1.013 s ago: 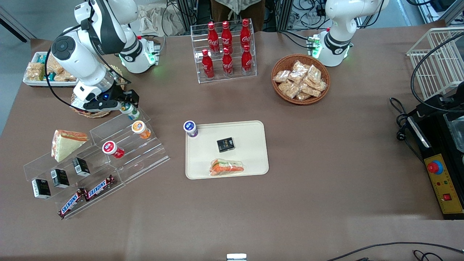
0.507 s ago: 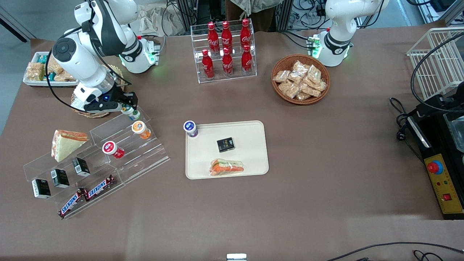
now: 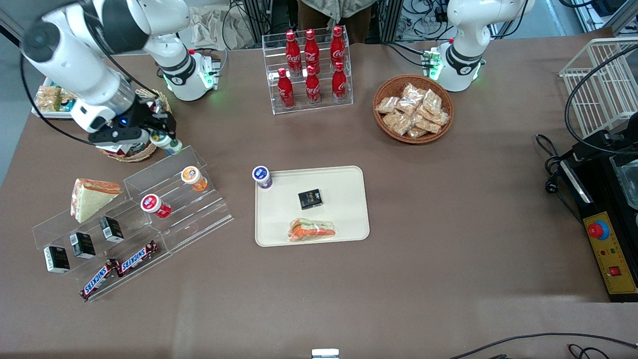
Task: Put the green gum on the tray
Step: 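Lift the green gum bottle and carry it toward the cream tray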
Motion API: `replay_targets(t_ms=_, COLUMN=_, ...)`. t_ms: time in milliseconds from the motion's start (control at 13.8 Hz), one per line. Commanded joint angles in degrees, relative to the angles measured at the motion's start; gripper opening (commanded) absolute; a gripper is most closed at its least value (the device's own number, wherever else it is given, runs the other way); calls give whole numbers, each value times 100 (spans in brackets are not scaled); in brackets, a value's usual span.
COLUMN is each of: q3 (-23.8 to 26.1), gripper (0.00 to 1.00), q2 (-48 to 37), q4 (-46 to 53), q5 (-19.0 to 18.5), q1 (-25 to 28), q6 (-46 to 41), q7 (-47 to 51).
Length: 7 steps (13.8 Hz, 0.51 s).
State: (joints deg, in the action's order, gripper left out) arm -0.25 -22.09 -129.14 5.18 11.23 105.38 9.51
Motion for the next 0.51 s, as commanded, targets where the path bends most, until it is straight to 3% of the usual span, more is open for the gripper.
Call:
replay_targets(t_ms=0, q3=60, gripper=21, q2=283, q4=1177, q5=281, q1=28, q6=-972, q7=313)
replay_targets(t_ms=145, q3=61, gripper=21, q2=555, q4=1846, q5=484, q1=211, q6=-1413, q7=717)
replay_targets(t_ms=434, q3=61, gripper=22, q2=1091, q4=2437, q5=502, q1=1036, q6=-1372, q7=2139)
